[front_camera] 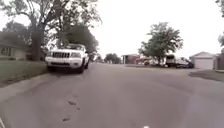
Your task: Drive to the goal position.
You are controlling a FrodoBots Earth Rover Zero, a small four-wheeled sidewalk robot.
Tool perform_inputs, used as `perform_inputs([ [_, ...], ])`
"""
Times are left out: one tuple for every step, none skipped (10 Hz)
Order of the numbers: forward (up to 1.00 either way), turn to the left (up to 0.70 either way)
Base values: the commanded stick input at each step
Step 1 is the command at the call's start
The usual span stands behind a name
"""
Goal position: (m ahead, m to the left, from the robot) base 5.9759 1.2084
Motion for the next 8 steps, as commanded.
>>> perform_inputs([
  [0.70, -0.01],
  [0.70, -0.01],
  [0.70, -0.01],
  [0.70, -0.01],
  [0.70, 0.08],
  [0.70, 0.20],
  [0.70, 0.25],
  [0.70, 0.29],
])
